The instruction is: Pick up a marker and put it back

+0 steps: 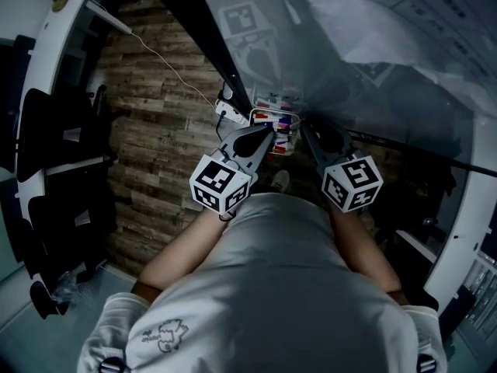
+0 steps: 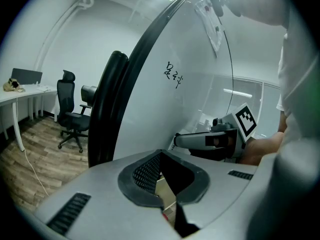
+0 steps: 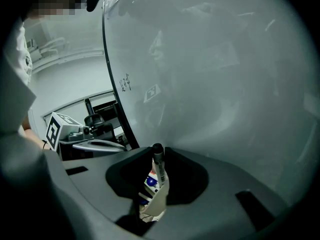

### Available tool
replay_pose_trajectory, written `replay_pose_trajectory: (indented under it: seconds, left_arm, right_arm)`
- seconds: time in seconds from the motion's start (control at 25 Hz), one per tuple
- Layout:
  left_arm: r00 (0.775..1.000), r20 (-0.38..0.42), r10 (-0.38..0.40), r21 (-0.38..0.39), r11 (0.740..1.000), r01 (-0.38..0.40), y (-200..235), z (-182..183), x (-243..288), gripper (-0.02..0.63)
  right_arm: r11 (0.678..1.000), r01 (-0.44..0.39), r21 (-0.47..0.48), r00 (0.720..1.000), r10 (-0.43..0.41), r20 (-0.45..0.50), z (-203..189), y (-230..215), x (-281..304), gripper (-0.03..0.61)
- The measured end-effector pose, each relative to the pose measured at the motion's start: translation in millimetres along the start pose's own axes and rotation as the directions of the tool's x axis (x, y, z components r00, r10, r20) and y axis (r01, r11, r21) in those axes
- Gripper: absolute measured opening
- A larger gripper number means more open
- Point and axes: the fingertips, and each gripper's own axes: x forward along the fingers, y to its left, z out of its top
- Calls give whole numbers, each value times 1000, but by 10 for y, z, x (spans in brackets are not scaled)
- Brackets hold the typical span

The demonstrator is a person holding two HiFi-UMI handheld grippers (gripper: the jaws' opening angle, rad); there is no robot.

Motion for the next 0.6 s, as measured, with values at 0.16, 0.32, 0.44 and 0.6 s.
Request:
replay_pose_trajectory:
  seconds: [0.16, 0.32, 0.44, 0.6]
  left_arm:
    - [1000, 7, 6, -3, 1000, -6, 21, 14, 1, 5]
    - [1000, 8, 7, -4, 1000, -7, 8, 20, 4, 5]
    - [1000, 11, 5, -4, 1000, -5, -13, 24, 3, 5]
    - [1000, 12, 2, -3, 1000, -2, -54, 30, 5, 5]
  right_arm:
    - [1000, -10, 2, 1000, 10, 12, 32, 3, -3, 77]
    - [1000, -14, 1, 1000, 14, 16, 50, 12, -16, 77]
    - [1000, -9, 0, 1000, 9, 21, 64, 3, -50, 77]
    - [1000, -1, -7, 1000, 2, 27, 89, -2, -124, 77]
